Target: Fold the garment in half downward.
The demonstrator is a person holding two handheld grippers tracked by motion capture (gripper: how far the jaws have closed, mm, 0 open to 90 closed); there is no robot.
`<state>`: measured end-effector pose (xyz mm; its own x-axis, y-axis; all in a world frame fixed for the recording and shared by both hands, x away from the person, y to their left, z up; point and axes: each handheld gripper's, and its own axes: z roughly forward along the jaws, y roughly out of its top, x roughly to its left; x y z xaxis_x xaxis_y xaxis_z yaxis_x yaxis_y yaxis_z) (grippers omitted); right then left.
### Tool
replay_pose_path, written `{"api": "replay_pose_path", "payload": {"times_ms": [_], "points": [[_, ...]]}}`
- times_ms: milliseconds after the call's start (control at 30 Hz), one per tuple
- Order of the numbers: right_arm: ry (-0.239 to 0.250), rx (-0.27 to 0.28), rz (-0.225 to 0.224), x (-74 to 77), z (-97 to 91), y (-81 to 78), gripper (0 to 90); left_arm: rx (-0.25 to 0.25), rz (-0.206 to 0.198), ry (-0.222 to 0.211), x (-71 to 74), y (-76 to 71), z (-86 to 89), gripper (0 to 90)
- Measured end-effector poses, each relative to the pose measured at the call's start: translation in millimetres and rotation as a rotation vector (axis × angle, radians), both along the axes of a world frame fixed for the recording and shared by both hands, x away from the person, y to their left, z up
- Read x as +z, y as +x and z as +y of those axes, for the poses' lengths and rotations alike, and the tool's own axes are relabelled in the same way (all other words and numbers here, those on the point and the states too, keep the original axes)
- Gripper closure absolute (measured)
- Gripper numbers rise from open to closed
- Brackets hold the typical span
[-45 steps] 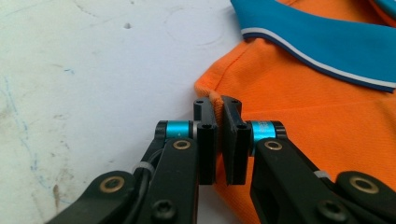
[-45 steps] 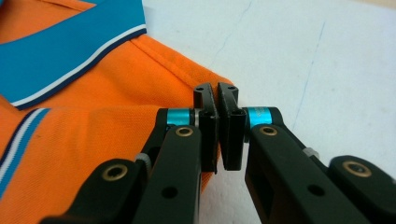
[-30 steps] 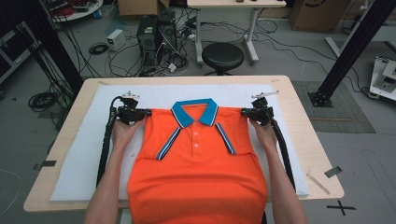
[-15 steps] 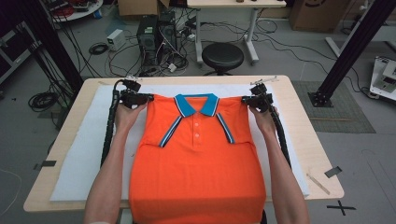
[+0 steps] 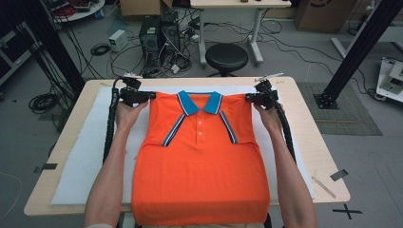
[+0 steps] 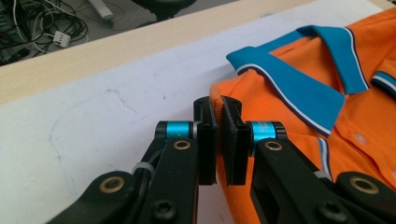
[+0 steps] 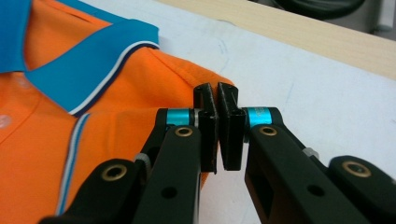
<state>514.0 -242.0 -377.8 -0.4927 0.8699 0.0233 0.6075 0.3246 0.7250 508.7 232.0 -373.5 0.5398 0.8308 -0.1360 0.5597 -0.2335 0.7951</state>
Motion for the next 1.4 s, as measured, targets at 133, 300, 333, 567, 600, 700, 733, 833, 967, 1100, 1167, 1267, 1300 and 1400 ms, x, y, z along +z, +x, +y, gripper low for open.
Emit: {"api": "replay_pose_path", "payload": {"times_ms": [133, 300, 333, 567, 600, 700, 733, 833, 967, 1100, 1167, 1267, 1300, 1400], "points": [[0.003, 0.005, -0.002, 0.7, 1.1, -4.2, 88.3, -0.012, -0.004, 0.025, -8.6, -8.8, -1.4, 85.2], [0.011, 0.026, 0.0, -0.7, -0.2, -11.2, 88.3, -0.029, -0.013, 0.041, -11.8, -21.7, 0.4, 85.1], [0.009, 0.023, 0.003, -0.9, 0.1, -14.5, 88.3, -0.035, -0.014, 0.041, -11.7, -24.7, 1.1, 85.0], [0.025, 0.057, -0.012, -7.0, -4.7, -40.3, 88.3, -0.063, -0.027, 0.031, -18.9, -48.7, 3.2, 85.0], [0.024, 0.061, -0.016, -8.4, -5.6, -44.6, 88.3, -0.068, -0.028, 0.028, -20.6, -52.5, 3.5, 85.0], [0.033, 0.064, -0.025, -12.2, -7.5, -58.4, 88.3, -0.084, -0.037, 0.009, -24.9, -65.3, 3.6, 85.0], [0.038, 0.068, -0.031, -13.2, -8.1, -63.0, 88.4, -0.091, -0.037, 0.007, -26.0, -69.5, 3.4, 85.0], [0.048, 0.084, -0.039, -15.9, -9.2, -76.8, 88.4, -0.106, -0.047, 0.006, -28.6, -82.4, 2.5, 85.0], [0.045, 0.104, -0.041, -20.6, -9.7, -92.9, 88.5, -0.119, -0.046, -0.003, -34.2, -96.7, 2.2, 85.0], [0.051, 0.119, -0.03, -25.9, -10.3, -107.1, 88.4, -0.123, -0.05, -0.023, -37.8, -110.6, 3.1, 84.9], [0.052, 0.124, -0.025, -29.4, -11.2, -114.4, 88.4, -0.125, -0.057, -0.032, -38.4, -117.8, 4.4, 84.9], [0.065, 0.131, -0.019, -35.4, -14.0, -124.8, 88.4, -0.133, -0.057, -0.044, -39.9, -126.7, 5.8, 85.0], [0.069, 0.133, -0.014, -37.3, -14.7, -128.1, 88.3, -0.136, -0.059, -0.045, -40.3, -129.6, 5.7, 84.9], [0.067, 0.147, -0.016, -40.9, -15.8, -138.0, 88.4, -0.153, -0.06, -0.044, -41.9, -139.3, 4.6, 84.9]]}}
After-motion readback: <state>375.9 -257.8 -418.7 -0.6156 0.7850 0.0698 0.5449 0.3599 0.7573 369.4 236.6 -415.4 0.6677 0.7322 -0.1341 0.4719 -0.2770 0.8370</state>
